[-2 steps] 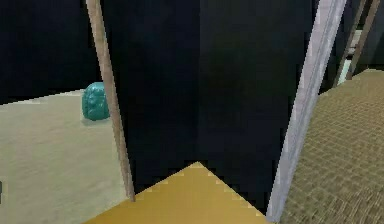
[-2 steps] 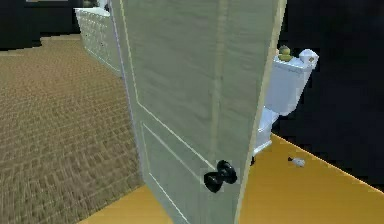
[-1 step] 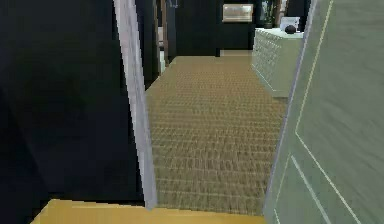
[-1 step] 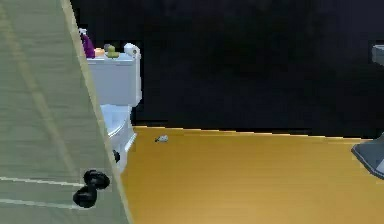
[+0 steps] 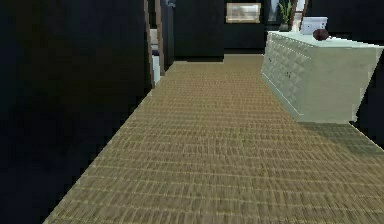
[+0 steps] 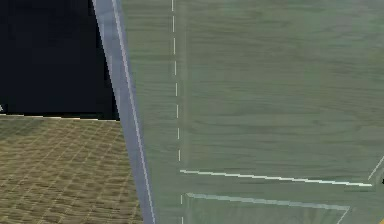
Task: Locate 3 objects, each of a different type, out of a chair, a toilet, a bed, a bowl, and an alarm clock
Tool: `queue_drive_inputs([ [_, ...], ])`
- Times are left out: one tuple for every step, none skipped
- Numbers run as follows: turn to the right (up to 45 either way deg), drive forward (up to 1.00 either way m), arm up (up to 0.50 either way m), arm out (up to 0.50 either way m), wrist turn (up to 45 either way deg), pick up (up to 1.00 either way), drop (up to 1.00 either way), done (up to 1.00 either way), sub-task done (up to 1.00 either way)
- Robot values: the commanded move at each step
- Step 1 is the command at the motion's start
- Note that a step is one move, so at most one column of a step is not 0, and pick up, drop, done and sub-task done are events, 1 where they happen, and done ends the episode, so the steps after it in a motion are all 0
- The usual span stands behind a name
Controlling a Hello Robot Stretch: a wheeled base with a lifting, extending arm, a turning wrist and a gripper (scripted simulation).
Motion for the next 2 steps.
queue_drive_inputs([
  [6.0, 0.00, 0.00, 0.00, 0.0, 0.00, 0.00, 0.00, 0.00],
  [0.0, 0.35, 0.00, 0.00, 0.0, 0.00, 0.00, 0.00, 0.00],
])
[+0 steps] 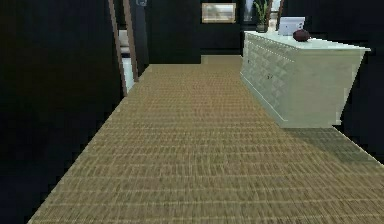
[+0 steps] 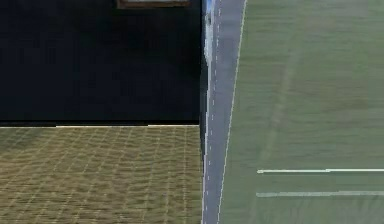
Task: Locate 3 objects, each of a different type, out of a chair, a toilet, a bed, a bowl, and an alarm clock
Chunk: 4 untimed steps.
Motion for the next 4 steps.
queue_drive_inputs([
  [-12.0, 0.00, 0.00, 0.00, 0.0, 0.00, 0.00, 0.00, 0.00],
  [0.0, 1.00, 0.00, 0.00, 0.0, 0.00, 0.00, 0.00, 0.00],
  [0.0, 1.00, 0.00, 0.00, 0.0, 0.00, 0.00, 0.00, 0.00],
  [-3.0, 0.00, 0.00, 0.00, 0.0, 0.00, 0.00, 0.00, 0.00],
])
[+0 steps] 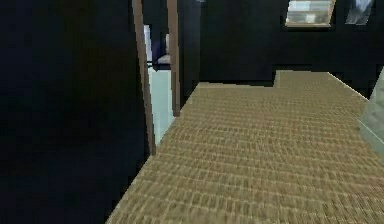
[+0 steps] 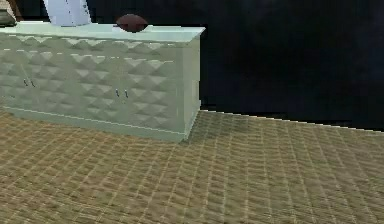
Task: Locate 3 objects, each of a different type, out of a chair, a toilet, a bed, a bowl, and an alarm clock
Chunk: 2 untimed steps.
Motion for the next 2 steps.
queue_drive_inputs([
  [0.0, 1.00, 0.00, 0.00, 0.0, 0.00, 0.00, 0.00, 0.00],
  [0.0, 0.95, 0.00, 0.00, 0.0, 0.00, 0.00, 0.00, 0.00],
])
